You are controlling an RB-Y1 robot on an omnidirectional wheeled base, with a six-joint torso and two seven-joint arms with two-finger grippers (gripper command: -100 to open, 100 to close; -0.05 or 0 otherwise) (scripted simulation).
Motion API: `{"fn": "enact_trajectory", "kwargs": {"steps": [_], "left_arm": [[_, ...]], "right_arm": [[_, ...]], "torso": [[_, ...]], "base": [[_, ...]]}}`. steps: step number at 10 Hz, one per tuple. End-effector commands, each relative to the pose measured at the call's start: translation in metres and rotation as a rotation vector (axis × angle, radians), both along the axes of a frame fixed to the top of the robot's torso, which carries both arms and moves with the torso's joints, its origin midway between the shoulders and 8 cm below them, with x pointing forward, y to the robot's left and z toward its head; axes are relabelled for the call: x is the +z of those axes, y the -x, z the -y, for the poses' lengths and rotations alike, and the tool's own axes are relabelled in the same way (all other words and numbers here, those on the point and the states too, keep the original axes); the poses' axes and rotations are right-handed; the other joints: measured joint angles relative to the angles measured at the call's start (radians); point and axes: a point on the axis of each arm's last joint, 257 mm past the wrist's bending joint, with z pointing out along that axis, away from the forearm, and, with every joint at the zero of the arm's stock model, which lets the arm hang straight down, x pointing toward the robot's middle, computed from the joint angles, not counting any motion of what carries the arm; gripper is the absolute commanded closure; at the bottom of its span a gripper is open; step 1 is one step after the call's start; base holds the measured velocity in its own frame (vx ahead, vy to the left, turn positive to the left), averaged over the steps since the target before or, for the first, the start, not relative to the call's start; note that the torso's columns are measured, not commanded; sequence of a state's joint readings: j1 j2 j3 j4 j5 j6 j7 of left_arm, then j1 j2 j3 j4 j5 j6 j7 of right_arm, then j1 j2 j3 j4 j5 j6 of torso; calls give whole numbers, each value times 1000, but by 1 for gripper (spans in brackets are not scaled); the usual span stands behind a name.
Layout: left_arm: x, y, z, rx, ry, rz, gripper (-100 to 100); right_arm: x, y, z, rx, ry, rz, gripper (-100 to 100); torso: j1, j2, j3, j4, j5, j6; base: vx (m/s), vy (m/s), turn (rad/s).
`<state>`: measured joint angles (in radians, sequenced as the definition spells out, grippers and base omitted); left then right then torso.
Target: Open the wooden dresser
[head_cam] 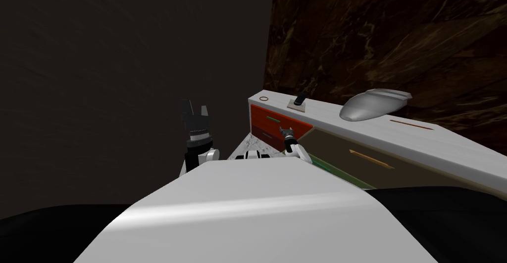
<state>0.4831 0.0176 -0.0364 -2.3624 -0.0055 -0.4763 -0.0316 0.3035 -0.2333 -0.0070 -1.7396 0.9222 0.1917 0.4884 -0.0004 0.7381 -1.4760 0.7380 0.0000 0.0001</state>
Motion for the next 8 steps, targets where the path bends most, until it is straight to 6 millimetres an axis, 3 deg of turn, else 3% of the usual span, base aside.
{"fn": "enact_trajectory", "kwargs": {"steps": [1,8], "left_arm": [[0,0,0,0,0,0,0],[0,0,0,0,0,0,0]], "right_arm": [[-4,-3,15,-23,117,-37,-100],[-8,-7,58,-103,444,-149,-100]], "torso": [[0,0,0,0,0,0],[0,0,0,0,0,0]], "base": [[25,37,23],[25,41,37]]}}
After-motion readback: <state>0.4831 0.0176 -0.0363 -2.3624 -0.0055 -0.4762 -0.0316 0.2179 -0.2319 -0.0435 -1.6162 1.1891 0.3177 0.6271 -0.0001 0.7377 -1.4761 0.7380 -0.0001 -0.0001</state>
